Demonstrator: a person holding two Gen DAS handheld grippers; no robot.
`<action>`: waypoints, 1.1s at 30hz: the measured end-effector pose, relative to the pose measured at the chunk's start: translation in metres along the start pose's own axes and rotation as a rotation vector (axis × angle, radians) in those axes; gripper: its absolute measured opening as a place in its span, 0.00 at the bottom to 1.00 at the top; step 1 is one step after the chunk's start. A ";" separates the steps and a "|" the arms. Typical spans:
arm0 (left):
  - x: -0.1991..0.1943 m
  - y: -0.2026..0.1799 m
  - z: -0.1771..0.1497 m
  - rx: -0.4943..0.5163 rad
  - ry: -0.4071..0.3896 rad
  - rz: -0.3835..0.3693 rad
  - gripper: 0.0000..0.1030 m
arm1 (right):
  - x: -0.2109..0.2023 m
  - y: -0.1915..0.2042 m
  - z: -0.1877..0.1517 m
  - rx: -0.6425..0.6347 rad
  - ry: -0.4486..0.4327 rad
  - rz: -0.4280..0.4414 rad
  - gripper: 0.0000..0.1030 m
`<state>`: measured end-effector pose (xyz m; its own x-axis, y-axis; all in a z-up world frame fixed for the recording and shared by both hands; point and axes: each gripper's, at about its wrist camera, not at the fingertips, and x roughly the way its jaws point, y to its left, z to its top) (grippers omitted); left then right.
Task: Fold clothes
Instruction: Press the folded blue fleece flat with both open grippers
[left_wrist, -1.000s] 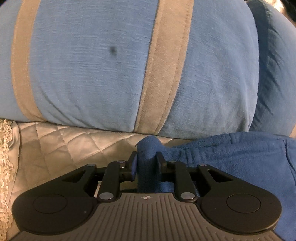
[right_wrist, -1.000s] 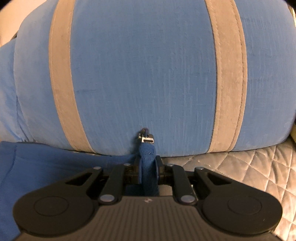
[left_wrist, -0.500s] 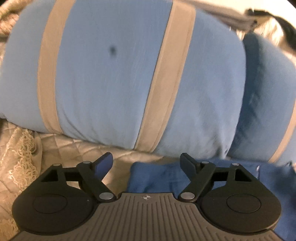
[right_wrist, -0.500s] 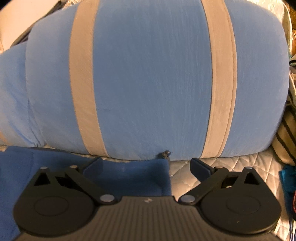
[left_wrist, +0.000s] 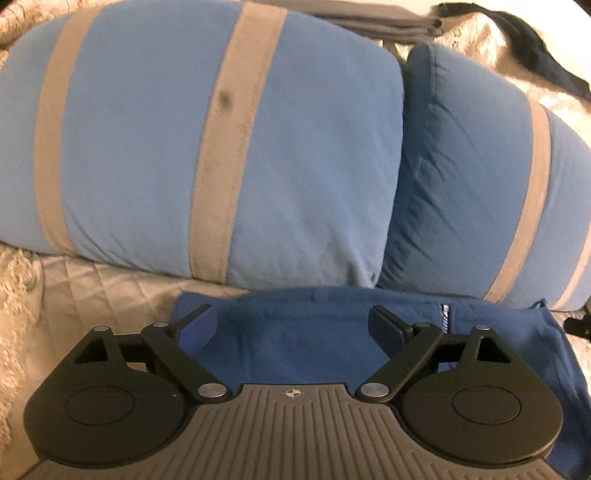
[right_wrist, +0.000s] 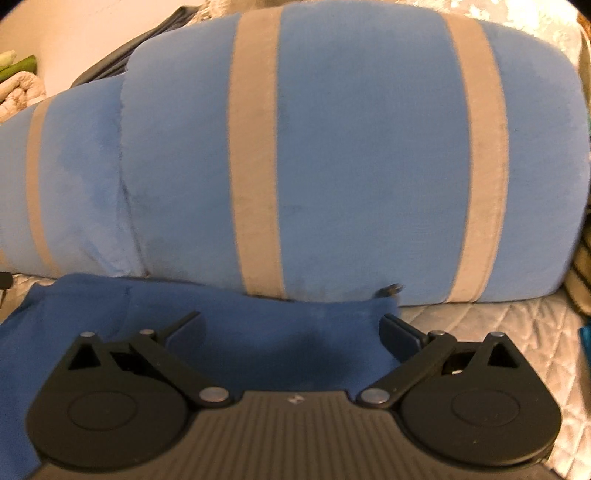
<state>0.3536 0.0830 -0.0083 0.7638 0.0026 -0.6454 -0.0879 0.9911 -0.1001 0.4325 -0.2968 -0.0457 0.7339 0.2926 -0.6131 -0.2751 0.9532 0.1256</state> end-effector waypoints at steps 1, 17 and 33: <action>0.004 -0.003 -0.001 0.008 0.006 -0.008 0.88 | 0.000 0.002 -0.002 0.003 0.006 0.010 1.00; 0.082 -0.028 -0.029 0.070 0.064 0.014 0.88 | 0.058 0.064 -0.007 -0.057 0.021 0.084 1.00; 0.097 -0.029 -0.053 0.094 -0.011 0.008 1.00 | 0.095 0.065 -0.055 -0.037 -0.029 0.006 0.99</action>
<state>0.3957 0.0476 -0.1082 0.7704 0.0118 -0.6375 -0.0342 0.9992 -0.0229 0.4503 -0.2114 -0.1392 0.7496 0.3008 -0.5896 -0.3017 0.9481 0.1002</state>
